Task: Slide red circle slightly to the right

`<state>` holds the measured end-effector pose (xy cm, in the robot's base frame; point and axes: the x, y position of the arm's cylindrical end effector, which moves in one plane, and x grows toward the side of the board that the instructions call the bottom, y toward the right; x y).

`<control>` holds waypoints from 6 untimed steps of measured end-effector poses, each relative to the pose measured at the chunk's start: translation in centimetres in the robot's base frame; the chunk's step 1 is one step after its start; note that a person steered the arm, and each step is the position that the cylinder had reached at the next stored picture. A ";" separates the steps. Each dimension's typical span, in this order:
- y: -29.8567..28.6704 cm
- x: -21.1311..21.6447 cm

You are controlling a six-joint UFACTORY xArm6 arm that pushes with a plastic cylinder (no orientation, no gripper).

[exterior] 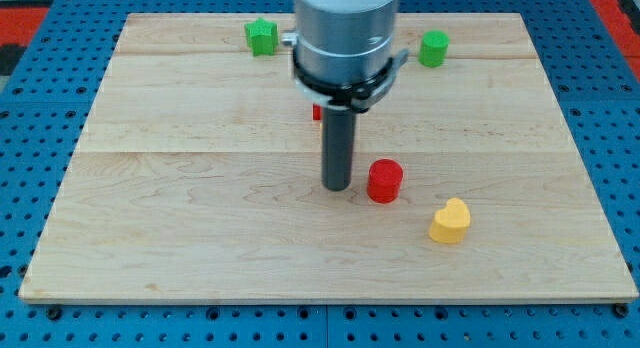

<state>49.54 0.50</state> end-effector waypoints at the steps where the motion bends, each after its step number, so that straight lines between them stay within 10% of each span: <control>1: 4.8 0.6; 6: 9.4 -2.6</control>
